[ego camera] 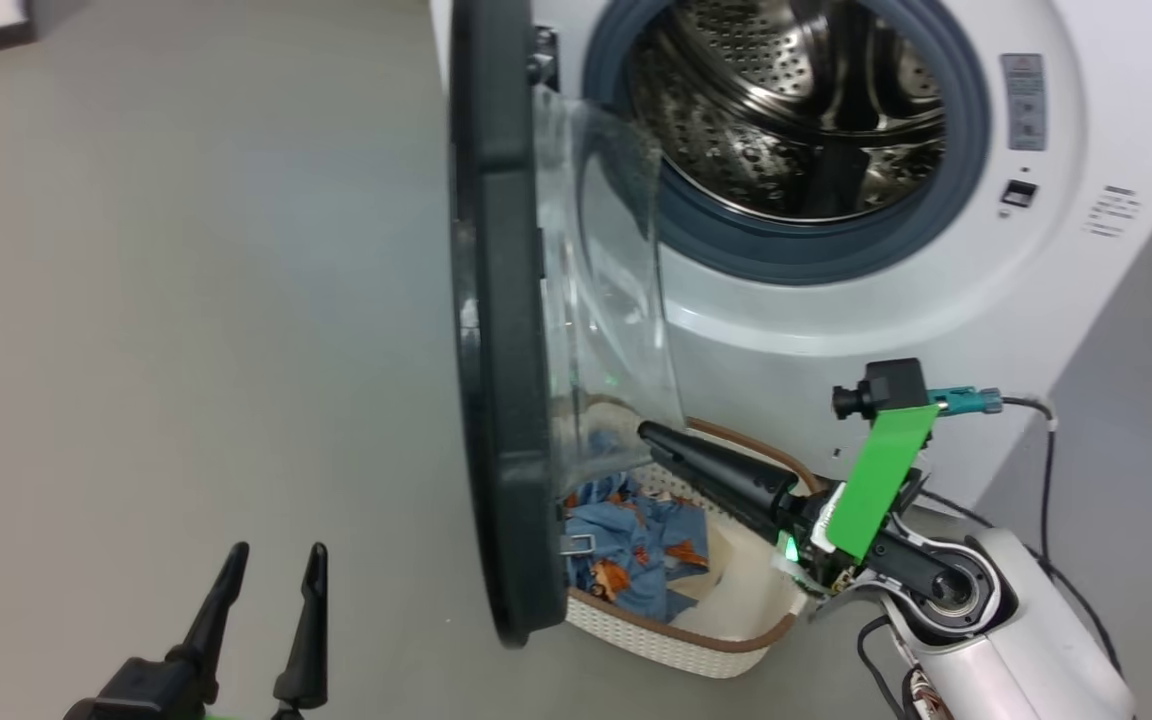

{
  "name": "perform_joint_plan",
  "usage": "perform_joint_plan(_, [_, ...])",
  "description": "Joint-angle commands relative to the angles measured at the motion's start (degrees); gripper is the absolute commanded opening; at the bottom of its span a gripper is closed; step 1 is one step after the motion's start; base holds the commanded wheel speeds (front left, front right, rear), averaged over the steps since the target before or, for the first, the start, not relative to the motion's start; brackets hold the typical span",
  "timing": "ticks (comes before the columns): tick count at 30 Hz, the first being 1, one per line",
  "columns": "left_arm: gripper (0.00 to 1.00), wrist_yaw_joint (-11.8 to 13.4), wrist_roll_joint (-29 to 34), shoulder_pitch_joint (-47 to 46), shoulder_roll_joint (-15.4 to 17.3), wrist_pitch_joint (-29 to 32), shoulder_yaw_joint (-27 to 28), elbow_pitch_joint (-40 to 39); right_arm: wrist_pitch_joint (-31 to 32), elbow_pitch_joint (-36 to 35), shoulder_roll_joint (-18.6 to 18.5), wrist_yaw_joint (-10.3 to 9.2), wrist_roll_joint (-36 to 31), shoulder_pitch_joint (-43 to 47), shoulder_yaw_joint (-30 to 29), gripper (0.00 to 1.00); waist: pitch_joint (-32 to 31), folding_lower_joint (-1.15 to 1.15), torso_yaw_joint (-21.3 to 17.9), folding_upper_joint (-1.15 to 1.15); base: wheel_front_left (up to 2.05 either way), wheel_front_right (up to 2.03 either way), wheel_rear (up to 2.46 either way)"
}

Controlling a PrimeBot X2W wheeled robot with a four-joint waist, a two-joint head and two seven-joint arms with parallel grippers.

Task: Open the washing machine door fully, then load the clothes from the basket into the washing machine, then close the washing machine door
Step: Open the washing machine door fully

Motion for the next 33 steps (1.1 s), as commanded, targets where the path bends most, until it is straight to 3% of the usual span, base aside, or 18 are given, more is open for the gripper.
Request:
perform_joint_plan(1, [1.00, -0.2, 0.4, -1.7, 0.6, -0.5, 2.3, -1.5, -0.9, -2.6, -0.1, 0.11, -1.0, -0.2, 0.6, 1.00, -0.1, 0.00, -1.9, 0.00, 0.00, 0.00, 0.00])
perform_joint_plan(8, [1.00, -0.2, 0.8, -1.2, 0.5, -0.5, 3.2, -2.1, -9.0, -10.8, -3.8, 0.11, -7.4, 3.4, 2.0, 1.00, -0.2, 0.00, -3.7, 0.00, 0.00, 0.00, 0.00])
perform_joint_plan(15, [1.00, -0.2, 1.0, -0.6, 0.3, -0.5, 4.0, -2.7, -21.9, -16.8, -10.1, 0.11, -16.6, 6.7, 6.0, 1.00, -0.1, 0.00, -5.4, 0.00, 0.00, 0.00, 0.00])
perform_joint_plan(24, [1.00, -0.2, 1.2, 0.2, 0.0, -0.5, 4.5, -3.2, -41.4, -16.1, -17.9, 0.11, -25.4, 11.4, 12.2, 1.00, -0.5, 0.00, -7.1, 0.00, 0.00, 0.00, 0.00])
perform_joint_plan(33, [1.00, -0.2, 1.2, 1.1, -0.1, -0.5, 4.8, -4.0, -52.4, -10.2, -20.7, 0.11, -34.7, 13.5, 13.0, 1.00, -0.7, 0.00, -7.8, 0.00, 0.00, 0.00, 0.00])
